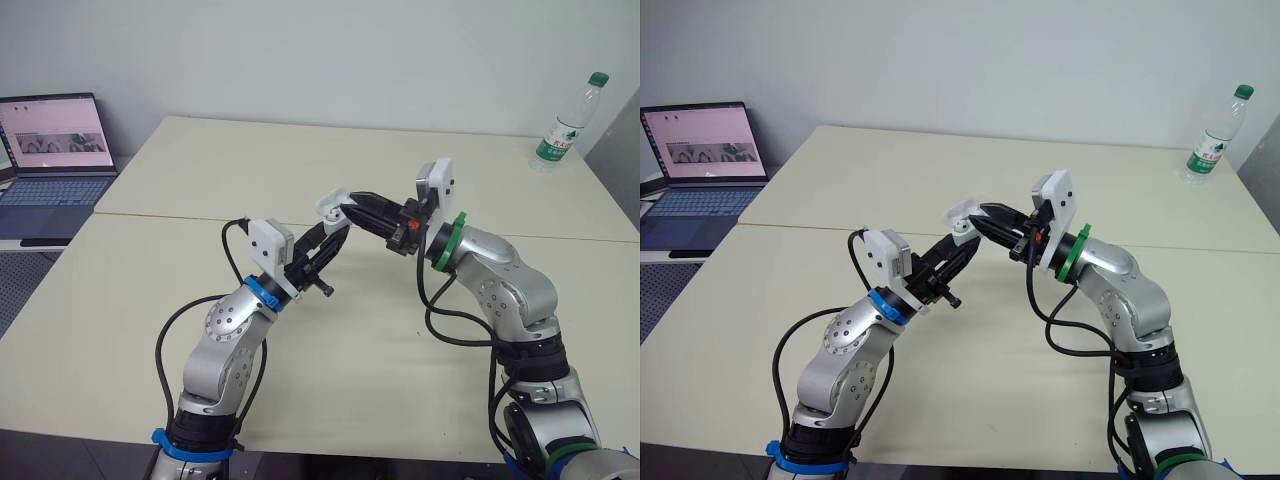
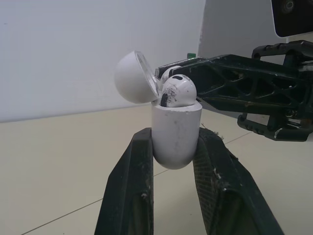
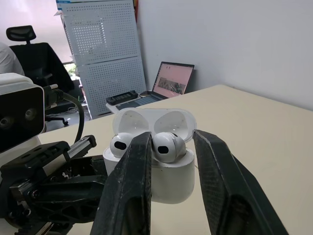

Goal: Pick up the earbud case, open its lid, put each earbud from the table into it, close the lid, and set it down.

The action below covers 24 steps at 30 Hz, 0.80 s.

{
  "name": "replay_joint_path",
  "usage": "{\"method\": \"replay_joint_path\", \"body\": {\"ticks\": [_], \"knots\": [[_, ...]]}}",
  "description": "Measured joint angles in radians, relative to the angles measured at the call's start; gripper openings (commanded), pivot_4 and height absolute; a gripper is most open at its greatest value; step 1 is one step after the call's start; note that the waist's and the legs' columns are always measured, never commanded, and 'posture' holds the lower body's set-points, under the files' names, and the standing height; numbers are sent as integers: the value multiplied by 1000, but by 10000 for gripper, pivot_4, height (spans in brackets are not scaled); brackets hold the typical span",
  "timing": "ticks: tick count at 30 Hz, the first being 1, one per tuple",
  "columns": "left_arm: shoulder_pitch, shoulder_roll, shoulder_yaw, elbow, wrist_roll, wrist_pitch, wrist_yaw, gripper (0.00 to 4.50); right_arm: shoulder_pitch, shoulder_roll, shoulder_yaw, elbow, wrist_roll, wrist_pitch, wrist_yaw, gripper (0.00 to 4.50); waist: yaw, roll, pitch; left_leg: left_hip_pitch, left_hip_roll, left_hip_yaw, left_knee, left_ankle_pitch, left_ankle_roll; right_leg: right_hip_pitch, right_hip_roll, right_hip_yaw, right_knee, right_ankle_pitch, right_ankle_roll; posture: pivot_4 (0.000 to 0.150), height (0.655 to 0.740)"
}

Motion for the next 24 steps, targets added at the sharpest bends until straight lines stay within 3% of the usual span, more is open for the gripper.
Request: {"method": "replay_joint_path", "body": {"ticks": [6, 12, 16, 19, 21, 24], "knots": [[0, 0, 0, 0, 0, 1, -1, 7388, 0, -5, -36, 0, 64, 31, 27, 13465, 1, 0, 0, 0, 0, 0, 0, 0, 0, 0, 0, 0, 0, 0, 0, 1500, 7400], [2, 7, 1, 0, -1, 1, -1, 7388, -22, -94, -116, -36, 205, 151, 60, 13465, 0, 0, 0, 0, 0, 0, 0, 0, 0, 0, 0, 0, 0, 0, 0, 1500, 7400], [2, 10, 1, 0, -1, 1, -3, 7388, -44, -151, -120, -31, 195, 171, 61, 13465, 0, 0, 0, 0, 0, 0, 0, 0, 0, 0, 0, 0, 0, 0, 0, 1500, 7400], [1, 18, 1, 0, -7, 2, -22, 7388, -85, -163, -112, 51, 154, 145, 74, 8019, 0, 0, 0, 0, 0, 1, 0, 0, 0, 0, 0, 1, -1, 0, 0, 1500, 7400], [1, 31, -3, 0, -15, 5, -44, 7388, -125, -175, -103, 132, 116, 117, 95, 558, 0, 0, 0, 0, 0, 1, 0, 0, 0, 0, 1, 1, -1, 0, 0, 1500, 7400], [-3, 51, -8, 1, -17, 6, -76, 7388, -186, -185, -65, 256, 47, 76, 124, 558, -2, 0, 0, 0, 0, 2, 0, 0, 0, 0, 1, 1, -1, 0, 0, 1500, 7400]]}}
